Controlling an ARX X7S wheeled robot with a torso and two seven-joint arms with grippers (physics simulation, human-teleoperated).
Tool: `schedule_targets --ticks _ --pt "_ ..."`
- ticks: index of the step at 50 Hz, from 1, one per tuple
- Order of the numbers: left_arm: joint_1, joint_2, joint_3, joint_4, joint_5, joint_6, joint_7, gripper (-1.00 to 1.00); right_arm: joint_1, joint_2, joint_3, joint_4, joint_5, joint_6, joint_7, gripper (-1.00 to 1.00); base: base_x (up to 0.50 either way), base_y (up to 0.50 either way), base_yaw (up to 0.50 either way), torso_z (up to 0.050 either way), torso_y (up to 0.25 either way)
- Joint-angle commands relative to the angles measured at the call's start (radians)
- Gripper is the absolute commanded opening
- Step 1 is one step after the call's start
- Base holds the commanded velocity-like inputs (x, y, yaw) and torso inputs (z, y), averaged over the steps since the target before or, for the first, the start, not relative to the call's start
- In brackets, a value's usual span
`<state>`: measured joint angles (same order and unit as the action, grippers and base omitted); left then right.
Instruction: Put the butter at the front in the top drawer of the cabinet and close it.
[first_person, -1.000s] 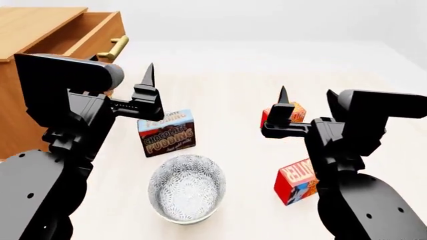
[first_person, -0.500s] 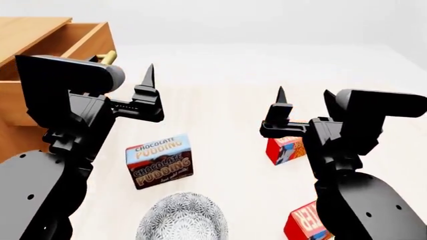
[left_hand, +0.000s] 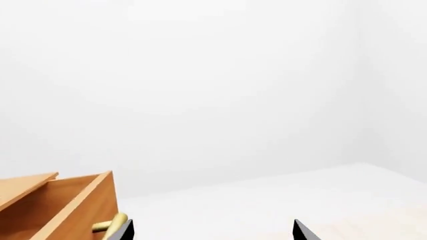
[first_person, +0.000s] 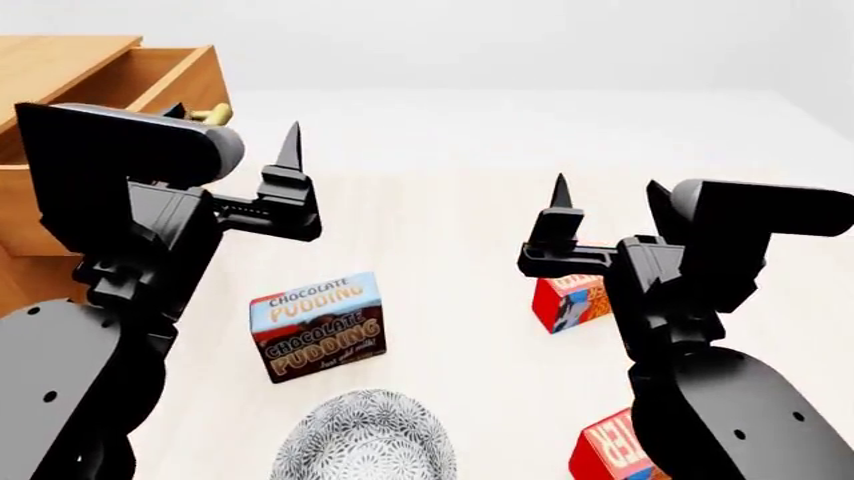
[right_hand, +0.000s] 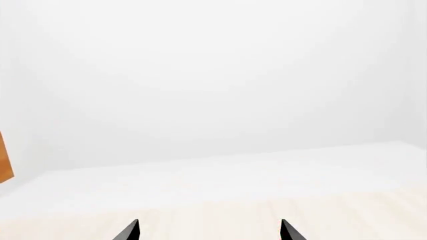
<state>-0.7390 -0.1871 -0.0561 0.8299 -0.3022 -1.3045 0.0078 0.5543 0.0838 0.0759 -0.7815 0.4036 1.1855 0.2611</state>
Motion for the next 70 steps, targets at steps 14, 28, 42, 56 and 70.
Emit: schedule_targets --ticks 14,28,42,56,70 --pt "-0.36 -0.057 0.051 -0.235 -0.002 -0.149 -0.018 1.0 -0.029 0.012 0.015 -0.031 0.05 0.005 0.024 1.0 0.0 0.0 0.0 0.0 0.0" --pt "-0.544 -0.065 0.017 -0.455 0.01 -0.214 -0.026 1.0 -0.049 0.029 0.028 -0.038 0.074 -0.006 0.024 1.0 0.0 0.0 0.0 0.0 0.0" --pt "-0.666 -0.098 -0.027 -0.779 -0.022 -0.195 0.051 1.0 -0.063 0.035 0.053 -0.035 0.109 -0.015 0.018 1.0 0.0 0.0 0.0 0.0 0.0" --pt "-0.73 -0.099 -0.061 -0.978 -0.039 -0.257 0.019 1.0 -0.071 0.036 0.061 -0.035 0.132 -0.021 0.028 1.0 0.0 0.0 0.0 0.0 0.0" --pt "-0.792 -0.114 -0.052 -1.121 -0.019 -0.215 -0.029 1.0 -0.078 0.044 0.066 -0.037 0.154 -0.025 0.037 1.0 0.0 0.0 0.0 0.0 0.0"
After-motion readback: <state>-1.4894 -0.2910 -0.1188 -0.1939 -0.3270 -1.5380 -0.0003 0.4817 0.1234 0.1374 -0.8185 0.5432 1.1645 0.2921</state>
